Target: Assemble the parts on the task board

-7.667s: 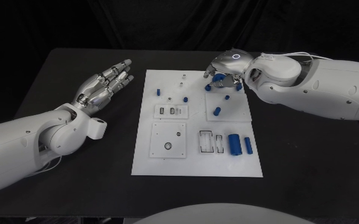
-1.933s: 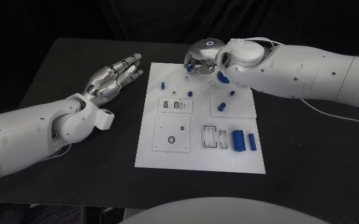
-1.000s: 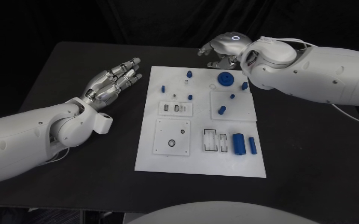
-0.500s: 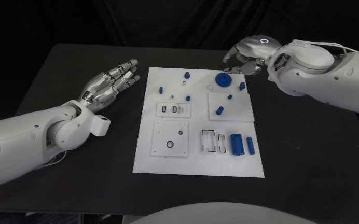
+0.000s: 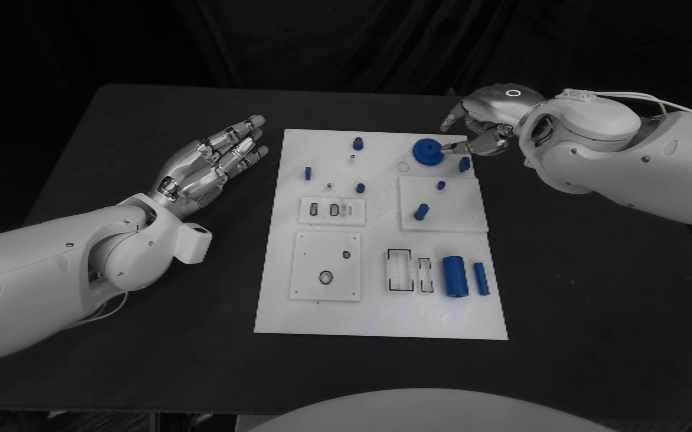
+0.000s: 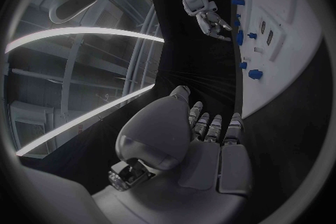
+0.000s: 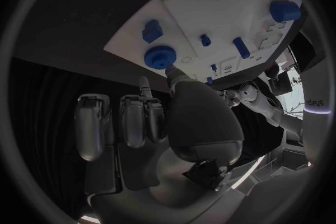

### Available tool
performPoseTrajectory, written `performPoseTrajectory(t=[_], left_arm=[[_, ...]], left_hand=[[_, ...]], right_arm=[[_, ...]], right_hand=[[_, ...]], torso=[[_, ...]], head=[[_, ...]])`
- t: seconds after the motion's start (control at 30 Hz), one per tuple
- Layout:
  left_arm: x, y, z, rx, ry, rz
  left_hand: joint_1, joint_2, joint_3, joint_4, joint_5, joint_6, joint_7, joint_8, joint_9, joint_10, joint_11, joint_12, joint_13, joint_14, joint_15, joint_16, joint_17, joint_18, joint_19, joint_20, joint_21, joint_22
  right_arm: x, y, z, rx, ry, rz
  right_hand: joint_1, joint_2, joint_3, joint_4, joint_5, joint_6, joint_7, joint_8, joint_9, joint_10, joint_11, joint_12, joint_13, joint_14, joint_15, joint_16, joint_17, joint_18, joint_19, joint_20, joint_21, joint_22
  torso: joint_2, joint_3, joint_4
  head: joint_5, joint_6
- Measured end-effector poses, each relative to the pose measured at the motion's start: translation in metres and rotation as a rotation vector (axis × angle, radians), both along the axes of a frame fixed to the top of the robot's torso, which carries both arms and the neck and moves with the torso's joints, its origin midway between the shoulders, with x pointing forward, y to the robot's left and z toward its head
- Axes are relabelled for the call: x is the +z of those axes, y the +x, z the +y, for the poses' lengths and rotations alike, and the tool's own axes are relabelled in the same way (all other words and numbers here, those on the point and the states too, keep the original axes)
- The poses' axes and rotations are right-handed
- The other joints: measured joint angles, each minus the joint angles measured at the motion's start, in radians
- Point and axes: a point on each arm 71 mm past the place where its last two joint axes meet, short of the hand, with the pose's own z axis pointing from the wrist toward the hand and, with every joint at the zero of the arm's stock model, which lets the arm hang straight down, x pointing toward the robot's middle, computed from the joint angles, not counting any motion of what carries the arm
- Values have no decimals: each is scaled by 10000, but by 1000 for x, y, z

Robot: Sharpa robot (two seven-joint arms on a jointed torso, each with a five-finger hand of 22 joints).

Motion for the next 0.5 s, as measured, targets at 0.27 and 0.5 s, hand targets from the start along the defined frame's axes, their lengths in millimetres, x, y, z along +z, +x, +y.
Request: performPoseTrajectory(t=[0.27,0.5], left_arm=[[-1,0,2,33,16,6],[-1,0,2,35,18,12]], left_hand=[[0,0,-1,0,0,0,0,0,0,0,0,0,0,0,0,0,-5,-1,0,0,0,-1],[0,0,-1,-1,36,0,0,0,0,0,0,0,0,0,0,0,-8,-1,0,0,0,-1]], right_arm=[[-4,3,5,39,-24,50],[-6,5,8,89,-44,79]], right_hand=[[192,78,43,-181,313,-34,-36,0,-19,0,0,0,-1,-1,0,-1,-1,1,0,0,0,-1],[232,117,70,-208,360,-34,-37,0,-19,-1,0,0,-1,0,0,-1,-1,1,0,0,0,-2]], torso=[[0,2,13],[-6,-3,23]], head=[[-61,32],[-63,86]])
